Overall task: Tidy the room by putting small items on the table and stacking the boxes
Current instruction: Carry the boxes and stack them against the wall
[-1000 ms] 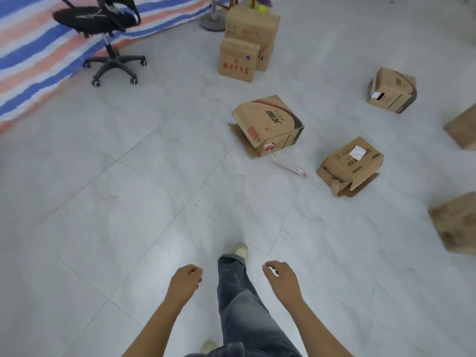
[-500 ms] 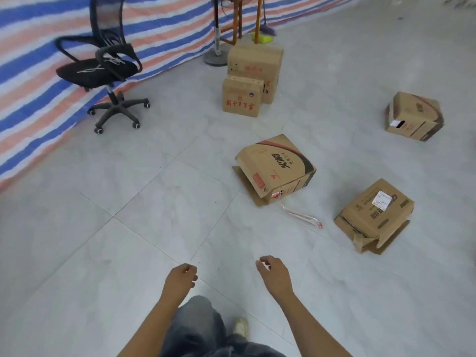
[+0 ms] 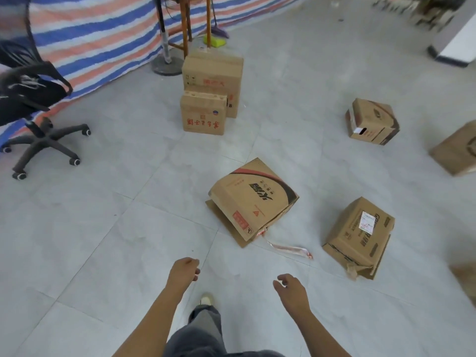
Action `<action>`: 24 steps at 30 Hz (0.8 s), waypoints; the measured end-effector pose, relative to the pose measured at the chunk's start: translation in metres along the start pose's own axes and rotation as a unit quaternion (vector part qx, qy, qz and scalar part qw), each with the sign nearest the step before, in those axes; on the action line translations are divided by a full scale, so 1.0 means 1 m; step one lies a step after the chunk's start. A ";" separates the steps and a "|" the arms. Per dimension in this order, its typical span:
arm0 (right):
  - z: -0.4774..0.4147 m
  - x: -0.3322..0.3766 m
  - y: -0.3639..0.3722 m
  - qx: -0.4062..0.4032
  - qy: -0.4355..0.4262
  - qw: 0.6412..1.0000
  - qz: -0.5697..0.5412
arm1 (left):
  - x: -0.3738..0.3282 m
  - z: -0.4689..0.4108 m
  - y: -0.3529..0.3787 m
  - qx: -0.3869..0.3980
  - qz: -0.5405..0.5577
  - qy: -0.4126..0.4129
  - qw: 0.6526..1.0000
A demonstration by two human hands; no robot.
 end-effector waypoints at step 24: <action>-0.233 0.037 -0.041 0.129 -0.042 0.975 0.174 | -0.087 -0.173 0.082 -0.068 0.074 -0.077 0.992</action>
Point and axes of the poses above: each hand's wrist, its own z-axis away from the middle knuckle, its own y-axis out of the palm, x = y × z, the point moved 7 cm from there along -z, towards the middle knuckle, and after that the axes turned 9 degrees about z, right-handed, at the moved point
